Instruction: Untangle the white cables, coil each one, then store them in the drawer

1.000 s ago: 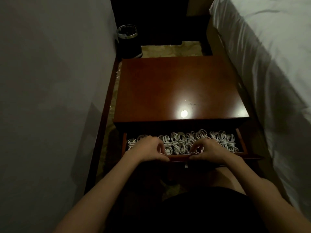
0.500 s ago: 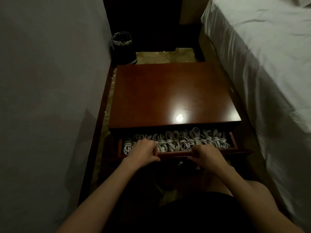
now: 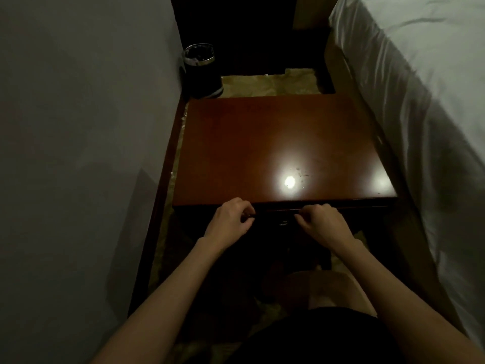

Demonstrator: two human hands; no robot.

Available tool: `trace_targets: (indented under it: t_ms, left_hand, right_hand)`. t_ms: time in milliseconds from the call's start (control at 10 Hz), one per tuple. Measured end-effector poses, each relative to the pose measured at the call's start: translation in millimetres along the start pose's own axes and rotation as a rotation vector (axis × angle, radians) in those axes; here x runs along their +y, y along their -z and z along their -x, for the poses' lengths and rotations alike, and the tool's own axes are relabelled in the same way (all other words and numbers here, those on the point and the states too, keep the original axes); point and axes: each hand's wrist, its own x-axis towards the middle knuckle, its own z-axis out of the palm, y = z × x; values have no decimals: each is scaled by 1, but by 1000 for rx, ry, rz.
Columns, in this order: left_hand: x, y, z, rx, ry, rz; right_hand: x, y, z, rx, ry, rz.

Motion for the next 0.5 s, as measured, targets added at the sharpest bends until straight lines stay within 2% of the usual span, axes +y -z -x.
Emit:
trace_targets:
  t_ms: [300,500]
  left_hand:
    - [9,21,22,-47,234,199]
    - [28,48,57,-10,227,290]
  right_hand:
    - [-9,15,13,-57,16,-78]
    - [-14,41,37,-82,7,-279]
